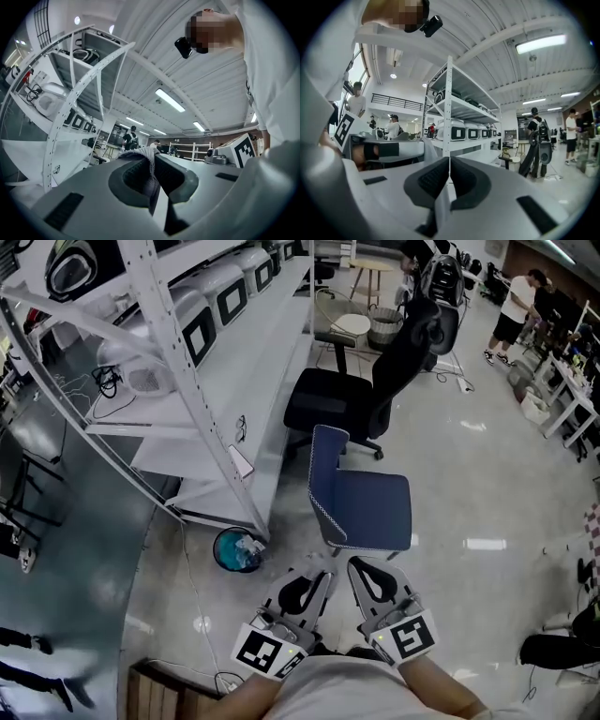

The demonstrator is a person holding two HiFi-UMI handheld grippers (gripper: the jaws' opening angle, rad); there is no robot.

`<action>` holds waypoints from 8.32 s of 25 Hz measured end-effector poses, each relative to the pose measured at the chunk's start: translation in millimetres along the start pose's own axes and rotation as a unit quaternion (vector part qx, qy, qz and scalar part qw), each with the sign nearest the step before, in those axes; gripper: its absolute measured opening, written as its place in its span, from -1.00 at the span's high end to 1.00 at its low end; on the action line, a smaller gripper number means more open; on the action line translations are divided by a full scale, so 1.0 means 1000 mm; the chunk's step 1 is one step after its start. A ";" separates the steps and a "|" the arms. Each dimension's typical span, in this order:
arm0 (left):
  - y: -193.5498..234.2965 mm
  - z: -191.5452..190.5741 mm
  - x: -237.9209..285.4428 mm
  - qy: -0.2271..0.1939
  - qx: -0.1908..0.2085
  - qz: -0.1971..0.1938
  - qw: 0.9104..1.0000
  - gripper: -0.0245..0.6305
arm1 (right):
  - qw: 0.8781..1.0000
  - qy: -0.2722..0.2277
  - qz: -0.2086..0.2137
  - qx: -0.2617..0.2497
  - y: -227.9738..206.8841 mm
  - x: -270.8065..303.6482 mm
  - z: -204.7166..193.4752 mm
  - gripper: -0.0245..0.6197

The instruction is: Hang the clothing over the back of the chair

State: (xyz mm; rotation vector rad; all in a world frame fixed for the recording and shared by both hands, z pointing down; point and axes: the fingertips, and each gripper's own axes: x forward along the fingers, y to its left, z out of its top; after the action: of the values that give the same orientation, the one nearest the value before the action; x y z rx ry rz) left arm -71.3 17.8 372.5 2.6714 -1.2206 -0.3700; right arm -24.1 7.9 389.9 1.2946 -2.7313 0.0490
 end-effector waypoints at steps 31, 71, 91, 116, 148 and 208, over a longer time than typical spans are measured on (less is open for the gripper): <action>0.025 0.005 0.088 -0.004 0.000 0.004 1.000 0.83 | 1.000 -0.016 0.024 0.014 -0.086 0.058 0.003 0.87; 0.050 0.039 0.304 0.002 0.068 -0.144 0.987 0.83 | 0.994 -0.047 -0.081 0.062 -0.261 0.084 0.013 0.87; 0.264 -0.002 0.278 0.072 0.151 0.025 0.986 0.83 | 0.996 -0.009 -0.080 0.031 -0.234 0.137 0.010 0.87; 0.347 -0.157 0.182 0.218 0.117 0.142 0.958 0.83 | 0.997 0.046 -0.057 0.011 -0.199 0.183 -0.004 0.87; 0.346 -0.174 0.135 0.263 0.100 0.181 0.942 0.43 | 0.999 0.040 -0.032 0.014 -0.164 0.178 -0.002 0.87; 0.121 -0.108 0.178 0.209 0.063 0.212 0.953 0.89 | 0.994 0.007 0.089 0.062 -0.189 0.095 -0.039 0.87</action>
State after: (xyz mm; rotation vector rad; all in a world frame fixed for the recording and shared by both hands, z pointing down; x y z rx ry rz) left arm -13.0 -188.9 480.3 2.3100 -1.6469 0.3300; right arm 66.0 -181.5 436.4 1.0702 -2.8633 0.2480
